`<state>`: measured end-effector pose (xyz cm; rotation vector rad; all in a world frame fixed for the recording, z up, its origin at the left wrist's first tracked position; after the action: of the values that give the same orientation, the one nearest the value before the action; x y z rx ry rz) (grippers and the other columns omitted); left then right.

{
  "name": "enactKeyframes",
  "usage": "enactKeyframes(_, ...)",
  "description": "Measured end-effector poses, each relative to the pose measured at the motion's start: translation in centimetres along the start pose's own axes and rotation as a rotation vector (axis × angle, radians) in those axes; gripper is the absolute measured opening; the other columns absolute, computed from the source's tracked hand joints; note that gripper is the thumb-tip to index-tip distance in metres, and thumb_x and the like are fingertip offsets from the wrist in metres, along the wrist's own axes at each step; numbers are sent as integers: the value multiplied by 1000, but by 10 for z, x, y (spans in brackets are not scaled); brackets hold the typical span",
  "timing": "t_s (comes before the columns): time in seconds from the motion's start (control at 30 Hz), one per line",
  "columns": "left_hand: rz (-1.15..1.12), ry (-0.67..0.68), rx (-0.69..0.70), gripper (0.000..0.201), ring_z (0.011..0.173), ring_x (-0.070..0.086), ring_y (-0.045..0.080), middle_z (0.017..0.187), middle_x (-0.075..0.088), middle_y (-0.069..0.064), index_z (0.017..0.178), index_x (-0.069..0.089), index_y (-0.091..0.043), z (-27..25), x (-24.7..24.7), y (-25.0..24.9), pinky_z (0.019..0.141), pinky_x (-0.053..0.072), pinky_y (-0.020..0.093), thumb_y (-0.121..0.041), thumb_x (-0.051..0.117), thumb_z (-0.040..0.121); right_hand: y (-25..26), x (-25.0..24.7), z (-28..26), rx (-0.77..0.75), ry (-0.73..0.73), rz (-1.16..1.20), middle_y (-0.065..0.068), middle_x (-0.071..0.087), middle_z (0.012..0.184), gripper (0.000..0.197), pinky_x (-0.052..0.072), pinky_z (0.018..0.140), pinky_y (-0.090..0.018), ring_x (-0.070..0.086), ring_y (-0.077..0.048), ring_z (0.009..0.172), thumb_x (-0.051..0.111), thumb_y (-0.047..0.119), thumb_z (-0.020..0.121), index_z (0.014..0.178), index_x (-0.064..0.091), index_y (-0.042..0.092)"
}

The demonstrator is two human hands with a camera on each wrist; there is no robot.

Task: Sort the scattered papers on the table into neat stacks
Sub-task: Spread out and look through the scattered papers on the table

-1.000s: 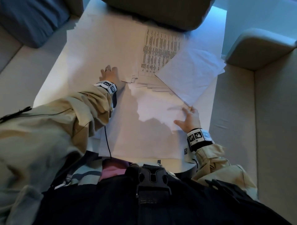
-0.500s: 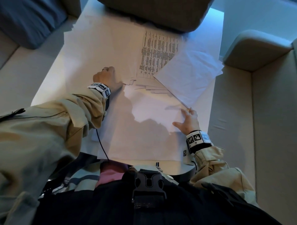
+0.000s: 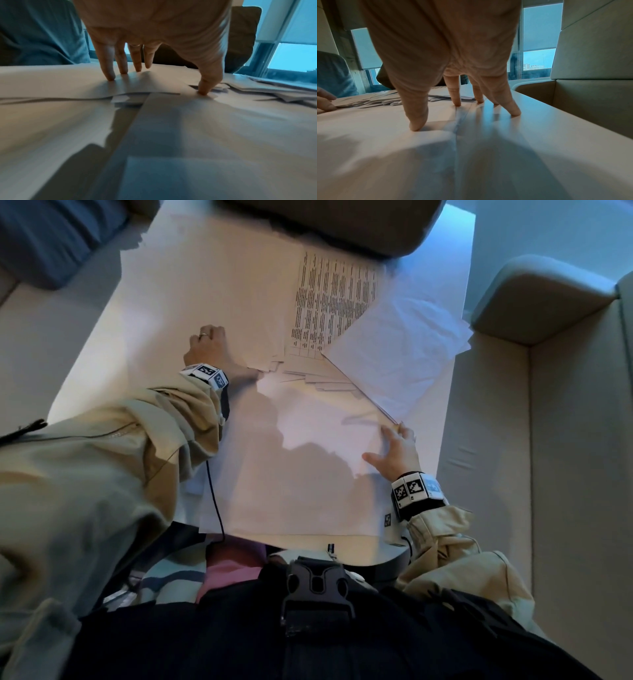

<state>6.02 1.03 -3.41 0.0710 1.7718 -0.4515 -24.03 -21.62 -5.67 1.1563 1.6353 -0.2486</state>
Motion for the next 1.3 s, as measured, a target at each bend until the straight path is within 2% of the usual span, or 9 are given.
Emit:
enactKeyframes(0.17,3,-66,-40,110,113,47,33,127,46,13,127,42,-10,6,-1,-12,95,44,43,-90,51,52,-1,0,1,2,-1,-4,-12,16,154,81,28,112,-53,12,-30,145,76,35,74,144,37,22)
enactKeyframes(0.33,57,-26,14,67,115,48,35,131,46,14,129,44,-9,10,-2,-3,95,45,42,-40,66,74,-2,1,1,1,7,2,-11,15,155,81,27,112,-53,12,-30,145,76,35,75,144,36,22)
enactKeyframes(0.47,39,-105,72,44,105,54,38,120,54,18,120,52,-7,11,-5,0,88,48,45,-20,59,80,0,0,-1,8,14,-4,-11,14,155,82,26,112,-54,11,-30,145,76,34,75,145,36,22)
enactKeyframes(0.6,3,-143,59,38,99,56,40,112,58,21,120,53,-5,16,-11,2,83,51,47,-7,58,82,3,-6,-4,0,44,-11,-12,15,154,79,24,115,-48,13,-29,145,76,31,76,144,37,19)
enactKeyframes(0.7,-62,-172,40,39,102,55,40,112,59,21,123,51,-8,15,-19,-1,83,50,47,-3,52,84,4,-21,-6,-28,7,38,-16,32,146,59,22,113,-26,33,-26,137,73,25,80,133,51,10)
enactKeyframes(0.87,-181,-266,41,38,103,56,38,115,60,19,126,49,-17,10,-52,-15,86,48,44,-5,45,90,21,-48,-9,-148,-196,143,-13,54,122,33,28,87,-11,54,-25,113,70,20,83,113,66,7)
enactKeyframes(1.03,-213,-395,158,34,103,57,37,112,64,15,124,54,-20,-12,-102,-42,87,47,44,-11,43,93,54,-66,-7,-269,-199,259,-9,57,118,28,38,92,-21,57,-22,110,70,23,84,110,67,12)
enactKeyframes(1.17,-420,-376,370,32,100,61,25,111,67,6,122,56,-22,-33,-134,-64,89,49,35,-16,49,91,76,-69,-1,-318,-184,368,-10,51,126,49,45,94,-28,58,-23,112,74,22,81,126,56,13)
enactKeyframes(1.3,-600,-123,547,33,90,60,11,101,66,1,123,57,-20,-46,-148,-80,74,45,11,-13,55,90,82,-81,8,-239,-270,550,-12,22,150,106,40,106,-39,44,-25,127,83,26,70,149,16,10)
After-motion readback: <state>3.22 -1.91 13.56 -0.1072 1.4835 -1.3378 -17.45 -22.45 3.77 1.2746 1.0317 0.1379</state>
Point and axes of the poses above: each hand's wrist, its own z-axis towards the middle knuckle, its own x-axis out of the palm, y = z × x, the point moved 1 cm from there along z, towards the middle knuckle
